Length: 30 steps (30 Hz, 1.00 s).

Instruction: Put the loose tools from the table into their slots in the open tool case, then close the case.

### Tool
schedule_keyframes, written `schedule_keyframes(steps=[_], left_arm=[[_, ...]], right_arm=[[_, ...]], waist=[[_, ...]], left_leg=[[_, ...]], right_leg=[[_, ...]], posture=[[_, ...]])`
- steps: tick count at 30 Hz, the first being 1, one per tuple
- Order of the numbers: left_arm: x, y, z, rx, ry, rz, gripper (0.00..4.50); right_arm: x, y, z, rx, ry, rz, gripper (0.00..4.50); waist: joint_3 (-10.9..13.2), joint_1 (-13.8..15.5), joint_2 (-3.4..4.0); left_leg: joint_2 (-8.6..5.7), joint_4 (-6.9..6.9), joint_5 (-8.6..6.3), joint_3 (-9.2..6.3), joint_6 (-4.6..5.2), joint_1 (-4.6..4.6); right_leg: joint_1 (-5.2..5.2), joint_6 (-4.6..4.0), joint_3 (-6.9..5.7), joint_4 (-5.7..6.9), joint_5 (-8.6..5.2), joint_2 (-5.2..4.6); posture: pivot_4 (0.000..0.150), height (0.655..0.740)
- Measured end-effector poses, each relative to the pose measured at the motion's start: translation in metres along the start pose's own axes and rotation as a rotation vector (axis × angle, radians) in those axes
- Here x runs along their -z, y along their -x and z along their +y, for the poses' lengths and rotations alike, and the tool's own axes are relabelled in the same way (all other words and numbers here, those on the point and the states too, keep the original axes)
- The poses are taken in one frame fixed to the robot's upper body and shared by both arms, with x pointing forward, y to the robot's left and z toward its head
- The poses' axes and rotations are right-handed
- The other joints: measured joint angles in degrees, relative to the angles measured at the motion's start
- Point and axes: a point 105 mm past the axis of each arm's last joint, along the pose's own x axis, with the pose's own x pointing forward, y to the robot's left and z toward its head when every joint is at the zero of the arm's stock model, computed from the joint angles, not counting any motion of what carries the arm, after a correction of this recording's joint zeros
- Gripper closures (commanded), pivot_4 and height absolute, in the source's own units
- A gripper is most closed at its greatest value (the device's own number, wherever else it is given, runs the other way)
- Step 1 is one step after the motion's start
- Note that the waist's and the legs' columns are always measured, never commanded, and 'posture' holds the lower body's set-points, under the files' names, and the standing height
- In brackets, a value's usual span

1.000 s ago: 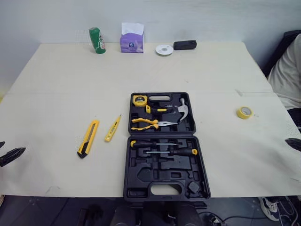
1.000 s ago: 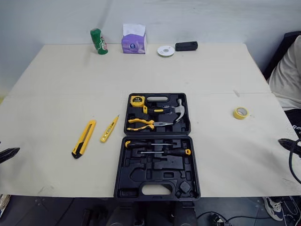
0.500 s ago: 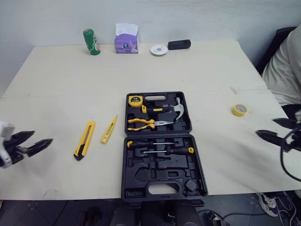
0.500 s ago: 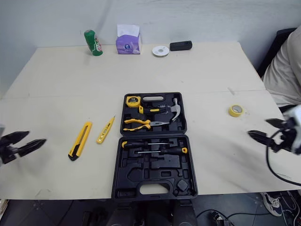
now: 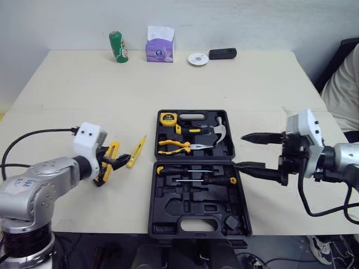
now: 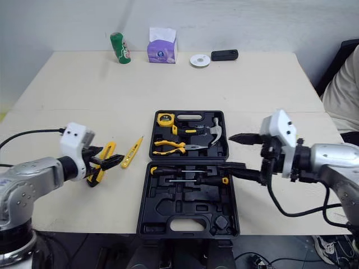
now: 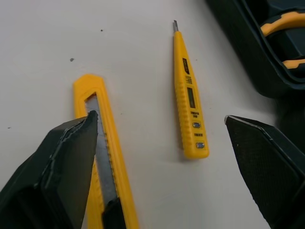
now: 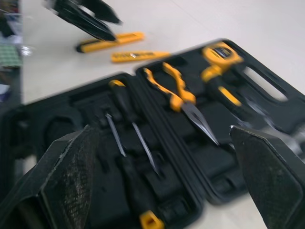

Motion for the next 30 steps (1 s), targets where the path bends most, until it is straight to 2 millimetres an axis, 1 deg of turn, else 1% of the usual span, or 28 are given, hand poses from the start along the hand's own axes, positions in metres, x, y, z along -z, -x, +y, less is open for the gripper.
schedule_keyframes(steps=[2,4,6,9,13,19,22,23,24,25,28,29,30], left_arm=[[0.005,-0.009,-0.011,0.016,0.008,0.028,0.00],[0.010,-0.022,-0.024,0.013,0.028,0.057,0.00],[0.012,-0.028,-0.032,0.008,0.003,0.070,0.00],[0.012,-0.033,-0.033,-0.029,-0.041,0.070,0.00],[0.010,-0.041,-0.031,-0.070,-0.056,0.052,0.00],[0.008,-0.046,-0.029,-0.084,-0.066,0.030,0.00],[0.008,-0.048,-0.030,-0.083,-0.082,0.018,0.83],[0.008,-0.049,-0.032,-0.079,-0.088,0.014,1.34],[0.008,-0.050,-0.032,-0.076,-0.088,0.012,1.76],[0.008,-0.051,-0.033,-0.074,-0.086,0.013,2.05],[0.009,-0.053,-0.035,-0.062,-0.059,0.007,3.55],[0.009,-0.054,-0.035,-0.063,-0.051,0.005,3.90],[0.009,-0.054,-0.035,-0.062,-0.036,0.003,3.96]], right_arm=[[0.000,-0.009,0.008,-0.045,0.001,-0.005,0.05],[0.002,-0.016,0.012,-0.071,-0.006,-0.008,0.05],[0.003,-0.019,0.013,-0.078,-0.011,-0.006,0.05],[0.004,-0.020,0.013,-0.073,-0.012,-0.005,0.05],[0.006,-0.024,0.015,-0.080,-0.021,-0.011,0.05],[0.007,-0.027,0.017,-0.077,-0.026,-0.015,0.05],[0.007,-0.027,0.016,-0.071,-0.024,-0.015,0.00],[0.007,-0.027,0.015,-0.068,-0.022,-0.014,0.00],[0.007,-0.027,0.015,-0.065,-0.020,-0.013,0.00],[0.007,-0.027,0.015,-0.064,-0.019,-0.013,0.00],[0.007,-0.027,0.015,-0.062,-0.014,-0.018,0.00],[0.006,-0.027,0.015,-0.061,-0.011,-0.019,0.00],[0.006,-0.027,0.015,-0.061,-0.009,-0.021,0.00]], waist=[[0.03,0.01,-0.13],[0.08,0.05,-0.24],[0.13,0.05,-0.35],[0.13,0.05,-0.35],[0.12,0.09,-0.35],[0.11,0.10,-0.35],[0.11,0.11,-0.35],[0.11,0.11,-0.35],[0.11,0.07,-0.35],[0.11,0.02,-0.35],[0.10,-0.08,-0.34],[0.10,-0.07,-0.34],[0.10,-0.06,-0.34]], left_leg=[[0.00,0.01,0.00,-0.02,0.00,-0.02],[0.00,0.05,0.03,-0.01,0.03,-0.04],[0.00,0.05,0.04,-0.03,0.02,-0.03],[0.00,0.05,0.08,-0.03,0.01,-0.03],[0.01,0.05,0.10,-0.07,-0.01,0.11],[0.01,0.05,0.10,-0.12,-0.01,0.12],[0.01,0.05,0.10,-0.12,0.00,0.12],[0.01,0.05,0.10,-0.12,0.00,0.13],[0.01,0.05,0.10,-0.12,0.00,0.14],[0.02,0.05,0.10,-0.12,0.00,0.14],[0.04,0.05,0.10,-0.11,0.00,0.15],[0.04,0.05,0.10,-0.12,0.00,0.15],[0.04,0.05,0.10,-0.12,0.00,0.15]], right_leg=[[0.00,0.00,-0.01,-0.01,0.00,0.01],[0.02,0.03,-0.02,-0.02,0.01,0.01],[0.02,0.03,-0.02,-0.02,0.01,0.02],[0.02,0.02,-0.02,-0.02,0.01,0.02],[0.14,0.01,-0.02,-0.23,0.01,0.00],[0.16,-0.01,-0.02,-0.22,0.02,-0.04],[0.17,-0.01,-0.03,-0.22,0.02,-0.04],[0.18,-0.01,-0.03,-0.22,0.02,-0.04],[0.18,-0.01,-0.03,-0.22,0.02,-0.04],[0.18,-0.01,-0.03,-0.22,0.02,-0.04],[0.19,-0.02,-0.04,-0.22,0.02,-0.03],[0.19,-0.02,-0.04,-0.22,0.02,-0.03],[0.19,-0.02,-0.04,-0.22,0.02,-0.03]], posture=[[0.150,0.7278],[0.150,0.7278],[0.150,0.7278],[0.150,0.7278],[0.150,0.7278],[0.150,0.7278],[0.150,0.7278],[0.150,0.7278],[0.150,0.7278],[0.150,0.7278],[0.150,0.7278],[0.150,0.7278],[0.150,0.7278]])
